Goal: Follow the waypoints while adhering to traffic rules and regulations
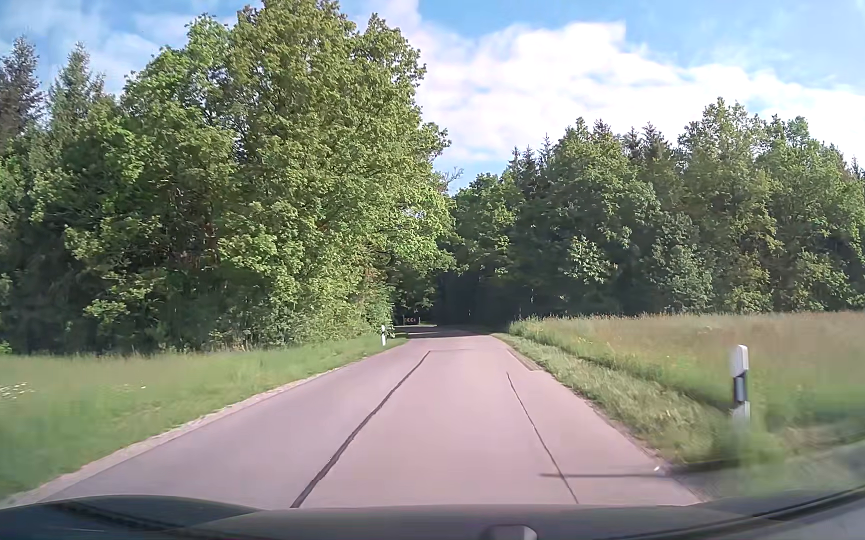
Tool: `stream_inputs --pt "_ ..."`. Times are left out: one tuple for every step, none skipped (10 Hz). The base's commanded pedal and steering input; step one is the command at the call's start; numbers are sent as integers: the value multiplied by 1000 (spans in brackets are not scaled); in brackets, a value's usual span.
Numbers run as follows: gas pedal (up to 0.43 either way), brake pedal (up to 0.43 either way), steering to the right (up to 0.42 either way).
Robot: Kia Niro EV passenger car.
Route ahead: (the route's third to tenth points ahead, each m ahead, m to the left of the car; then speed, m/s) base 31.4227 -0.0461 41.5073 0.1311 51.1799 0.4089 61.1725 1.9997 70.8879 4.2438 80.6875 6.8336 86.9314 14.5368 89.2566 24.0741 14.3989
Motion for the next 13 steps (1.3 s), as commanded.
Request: stream_inputs --pt "20 0 12" --pt "20 0 9" --pt "20 0 6" --pt "20 0 4" --pt "20 0 3" --pt "0 0 1" --pt "0 0 0" --pt "0 0 0" --pt "0 0 -3" --pt "0 0 -7" --pt "0 0 -9" --pt "0 0 -10" --pt "0 0 -11"
